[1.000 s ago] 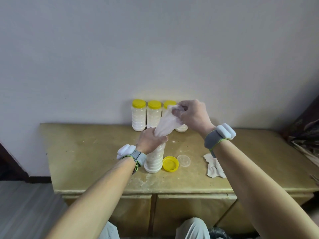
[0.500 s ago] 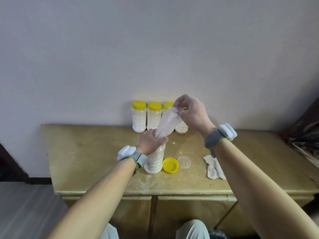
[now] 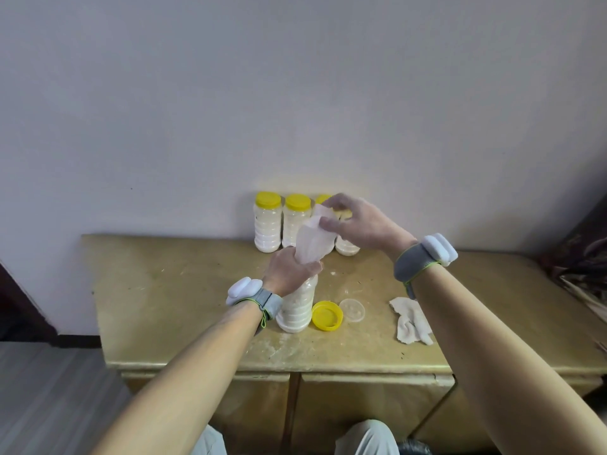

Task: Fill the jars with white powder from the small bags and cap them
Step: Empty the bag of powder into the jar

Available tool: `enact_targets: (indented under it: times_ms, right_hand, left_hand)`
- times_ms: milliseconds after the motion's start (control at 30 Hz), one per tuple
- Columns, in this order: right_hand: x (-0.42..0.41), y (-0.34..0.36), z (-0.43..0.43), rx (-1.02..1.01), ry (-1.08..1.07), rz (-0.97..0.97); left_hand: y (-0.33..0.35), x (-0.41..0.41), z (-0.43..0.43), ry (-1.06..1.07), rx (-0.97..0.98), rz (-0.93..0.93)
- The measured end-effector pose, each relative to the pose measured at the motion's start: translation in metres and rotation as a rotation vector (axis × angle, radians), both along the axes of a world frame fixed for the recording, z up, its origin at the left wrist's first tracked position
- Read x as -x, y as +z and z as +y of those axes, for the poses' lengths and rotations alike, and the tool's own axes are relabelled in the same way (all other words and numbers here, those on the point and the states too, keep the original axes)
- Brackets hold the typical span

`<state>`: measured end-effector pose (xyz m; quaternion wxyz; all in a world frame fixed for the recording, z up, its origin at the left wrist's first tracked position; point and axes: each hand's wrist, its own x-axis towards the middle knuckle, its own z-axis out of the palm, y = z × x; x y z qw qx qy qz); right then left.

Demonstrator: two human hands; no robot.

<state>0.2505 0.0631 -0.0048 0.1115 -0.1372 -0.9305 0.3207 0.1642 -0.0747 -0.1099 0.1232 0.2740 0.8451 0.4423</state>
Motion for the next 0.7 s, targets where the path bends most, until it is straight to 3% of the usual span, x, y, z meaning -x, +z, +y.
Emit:
enact_targets:
  times_ms: [67, 100, 200, 300, 400, 500, 600, 633, 700]
  right_hand:
    - [-0.002, -0.002, -0.001, -0.21, -0.028, -0.113]
    - [-0.001, -0.003, -0.001, -0.249, -0.07, -0.041]
    - [-0.002, -0.003, -0.002, -0.186, -0.179, 0.244]
    - [-0.002, -0.005, -0.006, -0.197, -0.048, 0.106]
    - [0.0, -0.008, -0.004, -0.173, -0.194, 0.327]
    - [-0.002, -0.009, -0.005, -0.172, -0.073, 0.14]
    - [-0.004, -0.012, -0.003, -0.059, -0.253, 0.408]
    - [-0.006, -0.012, -0.001, -0.09, -0.26, 0.395]
    - [-0.01, -0.018, 0.0, -0.143, -0.13, 0.174]
  left_hand:
    - [-0.001, 0.0, 0.0, 0.003, 0.008, 0.009]
    - [-0.002, 0.0, 0.001, -0.001, 0.014, 0.021]
    - [-0.002, 0.0, 0.001, 0.003, 0.015, 0.036]
    - [-0.003, 0.0, 0.001, 0.019, 0.018, 0.028]
    - [-0.002, -0.001, 0.001, 0.013, 0.021, 0.039]
    - [-0.002, -0.002, -0.001, 0.016, 0.014, 0.032]
    - [-0.001, -0.003, 0.0, 0.007, 0.02, 0.036]
    - [-0.001, -0.003, 0.001, 0.006, 0.015, 0.034]
    - [0.0, -0.003, 0.001, 0.003, 0.012, 0.034]
